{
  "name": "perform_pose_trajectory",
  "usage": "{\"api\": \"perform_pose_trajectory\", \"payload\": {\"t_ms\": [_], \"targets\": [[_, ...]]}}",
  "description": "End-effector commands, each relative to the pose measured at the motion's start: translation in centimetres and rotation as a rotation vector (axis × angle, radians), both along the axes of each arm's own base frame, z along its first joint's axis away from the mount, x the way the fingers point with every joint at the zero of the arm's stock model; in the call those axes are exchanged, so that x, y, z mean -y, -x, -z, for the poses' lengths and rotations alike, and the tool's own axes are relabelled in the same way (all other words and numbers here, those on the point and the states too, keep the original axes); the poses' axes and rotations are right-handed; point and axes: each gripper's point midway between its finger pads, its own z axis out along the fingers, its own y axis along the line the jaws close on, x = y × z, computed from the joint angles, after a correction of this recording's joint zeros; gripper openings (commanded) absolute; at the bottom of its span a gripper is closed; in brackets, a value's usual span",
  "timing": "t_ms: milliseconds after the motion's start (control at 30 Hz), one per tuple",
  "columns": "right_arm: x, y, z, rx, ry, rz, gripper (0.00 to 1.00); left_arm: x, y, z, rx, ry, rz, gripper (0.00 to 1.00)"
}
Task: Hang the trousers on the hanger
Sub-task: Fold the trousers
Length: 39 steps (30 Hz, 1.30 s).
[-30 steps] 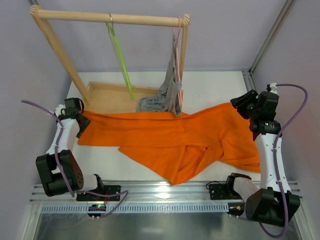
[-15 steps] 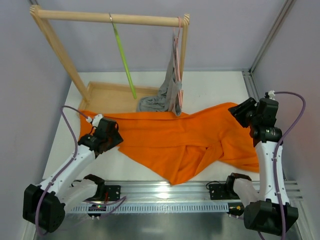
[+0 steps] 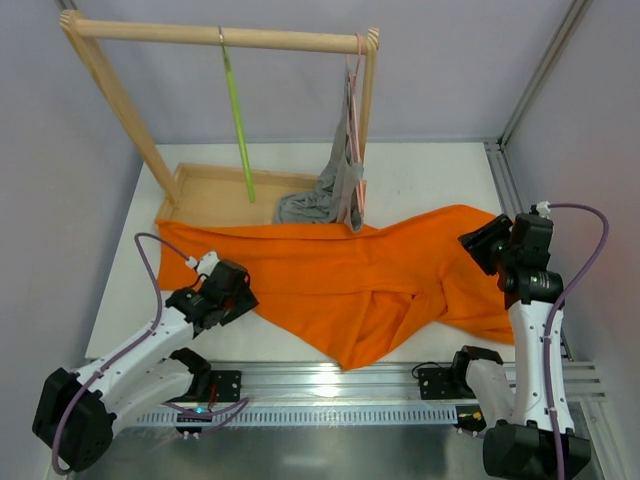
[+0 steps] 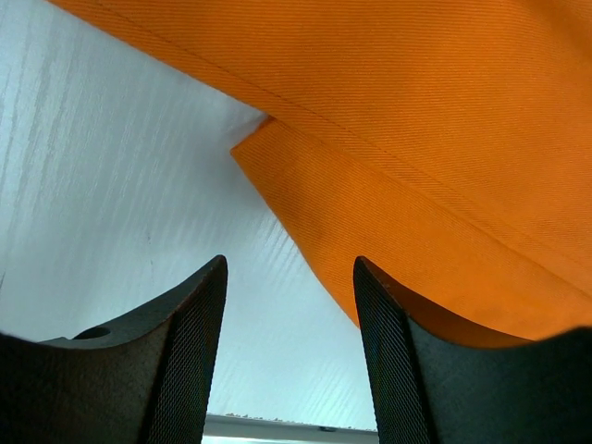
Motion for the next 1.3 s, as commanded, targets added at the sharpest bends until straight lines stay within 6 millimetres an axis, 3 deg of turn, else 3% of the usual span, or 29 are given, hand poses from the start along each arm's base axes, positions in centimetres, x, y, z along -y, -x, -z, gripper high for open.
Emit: {"api": "perform_pose_trajectory", "payload": {"t_ms": [0, 200, 433, 533, 567, 667, 800, 1000, 1167, 1267], "targets": [[0.6, 1.0, 0.9, -0.055, 0.007, 0.048, 0.48, 0.7, -0.9, 0.3, 0.036, 0.040, -0.042, 0.58], [1.1, 2.1, 2.1, -0.140, 0.025, 0.067, 0.48, 0.2, -1.3, 2.7, -0.011, -0.026, -0.066, 0.59], [0.3, 2.6, 3.0, -0.098, -0.002, 0.052, 0.48, 0.5, -2.3, 3.8, -0.018, -0.046, -0.071, 0.55], [0.6, 2.6, 3.5, -0.120, 0.020, 0.045, 0.48, 0.7, -2.5, 4.1, -0.009, -0.041, -0.070, 0.38], [0.7, 2.4, 3.8, -0.133, 0.024, 0.040, 0.48, 0.6, -2.5, 4.2, -0.013, -0.047, -0.070, 0.20], [0.3, 2.0, 4.7, -0.154, 0.010, 0.010, 0.48, -0.1, -1.7, 3.9, -0.030, -0.072, -0.072, 0.00], [-0.7, 1.0, 5.7, -0.149, 0.029, -0.094, 0.48, -2.0, -1.5, 1.1, 0.034, -0.113, -0.112, 0.00], [-3.8, 1.1, 7.0, -0.178, 0.045, -0.279, 0.48, -3.7, -2.3, -5.6, 0.214, -0.074, -0.215, 0.00], [-8.1, 3.6, 9.7, -0.260, 0.098, -0.419, 0.50, -4.2, -2.2, -8.9, 0.216, -0.089, -0.236, 0.00], [-8.6, 5.4, 11.4, -0.280, 0.122, -0.441, 0.50, -4.8, -1.6, -9.3, 0.195, -0.106, -0.260, 0.00]]}}
